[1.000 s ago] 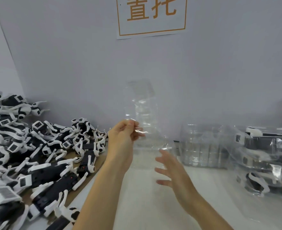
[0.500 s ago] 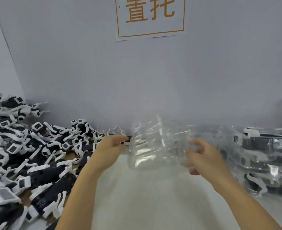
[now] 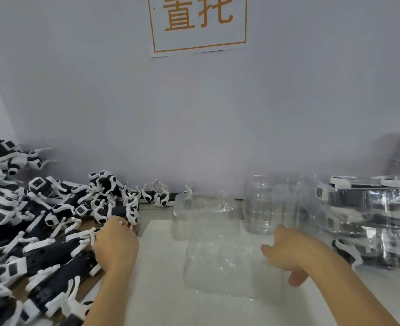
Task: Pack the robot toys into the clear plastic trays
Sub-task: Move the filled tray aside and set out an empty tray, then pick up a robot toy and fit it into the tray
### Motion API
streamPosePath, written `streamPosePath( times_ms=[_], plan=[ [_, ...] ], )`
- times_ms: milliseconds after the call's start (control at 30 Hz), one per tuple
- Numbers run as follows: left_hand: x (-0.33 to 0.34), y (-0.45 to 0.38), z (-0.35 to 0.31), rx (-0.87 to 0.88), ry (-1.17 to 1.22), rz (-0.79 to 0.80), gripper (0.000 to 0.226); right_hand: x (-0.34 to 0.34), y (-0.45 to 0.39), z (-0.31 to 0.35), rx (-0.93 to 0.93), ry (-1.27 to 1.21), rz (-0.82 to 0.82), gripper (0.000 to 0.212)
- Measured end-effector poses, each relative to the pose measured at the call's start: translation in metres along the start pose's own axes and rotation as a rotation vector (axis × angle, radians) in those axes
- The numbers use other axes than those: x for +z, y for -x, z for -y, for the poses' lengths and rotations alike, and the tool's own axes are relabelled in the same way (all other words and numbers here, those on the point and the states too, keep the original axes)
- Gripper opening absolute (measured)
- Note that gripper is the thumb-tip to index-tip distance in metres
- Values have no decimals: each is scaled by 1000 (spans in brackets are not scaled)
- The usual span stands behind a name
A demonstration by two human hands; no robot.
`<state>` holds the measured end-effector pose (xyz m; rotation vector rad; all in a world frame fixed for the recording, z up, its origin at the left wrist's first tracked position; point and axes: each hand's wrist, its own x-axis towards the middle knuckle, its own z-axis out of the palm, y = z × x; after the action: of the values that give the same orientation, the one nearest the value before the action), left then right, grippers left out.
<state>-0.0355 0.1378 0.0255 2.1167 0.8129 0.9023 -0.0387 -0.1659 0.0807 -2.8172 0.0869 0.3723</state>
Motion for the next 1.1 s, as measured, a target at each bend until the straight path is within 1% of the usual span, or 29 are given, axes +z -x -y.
streamPosePath(
  times_ms=[33,100,167,233,300,367,400,433,467,500,533,600,667,733,800,867,900,933,1000,1033,1067,1100],
  plan=[
    [-2,-2,-4,-5,-5,-21,20,-1,0,0,-30,29,-47,50],
    [-7,-5,-17,3,32,-61,22,-1,-3,-2,-103,74,-192,40],
    [-14,-5,-34,60,122,-97,24,-1,-7,-2,-180,72,-333,37],
    [-23,-2,-55,130,277,-78,26,-1,-9,4,-301,-92,-431,37],
    [-29,7,-79,188,487,22,24,0,-5,15,-442,-359,-462,36],
    [-31,22,-101,229,714,170,23,2,0,28,-539,-593,-426,47],
    [-31,32,-109,254,815,277,23,5,3,34,-559,-742,-366,56],
    [-29,42,-116,288,887,403,21,8,7,40,-556,-919,-273,65],
    [-25,52,-121,337,914,524,19,10,10,45,-531,-1097,-170,69],
    [-21,62,-124,399,887,623,18,12,11,48,-499,-1253,-91,68],
    [-16,69,-126,462,824,690,18,12,11,50,-463,-1381,-49,62],
    [-10,77,-127,535,721,768,20,12,8,47,-382,-1523,-58,44],
    [-8,79,-126,558,710,868,19,11,1,40,-349,-1536,-113,35],
    [-8,78,-124,537,751,959,25,10,-5,34,-355,-1501,-207,28],
    [-6,73,-119,531,805,955,31,8,-9,29,-345,-1454,-337,22],
    [-1,71,-112,539,816,872,27,8,-11,26,-323,-1364,-441,17],
    [3,72,-108,544,772,802,20,8,-13,23,-316,-1296,-481,16],
    [9,72,-103,551,686,719,21,9,-14,21,-311,-1226,-521,15],
    [20,71,-91,551,472,602,32,10,-15,17,-315,-1121,-590,14],
    [25,69,-85,561,362,588,35,9,-15,16,-325,-1097,-605,13],
    [30,66,-78,575,239,629,40,9,-15,16,-336,-1091,-606,11],
    [31,63,-72,577,109,729,50,8,-15,15,-346,-1094,-595,9]
  ],
)
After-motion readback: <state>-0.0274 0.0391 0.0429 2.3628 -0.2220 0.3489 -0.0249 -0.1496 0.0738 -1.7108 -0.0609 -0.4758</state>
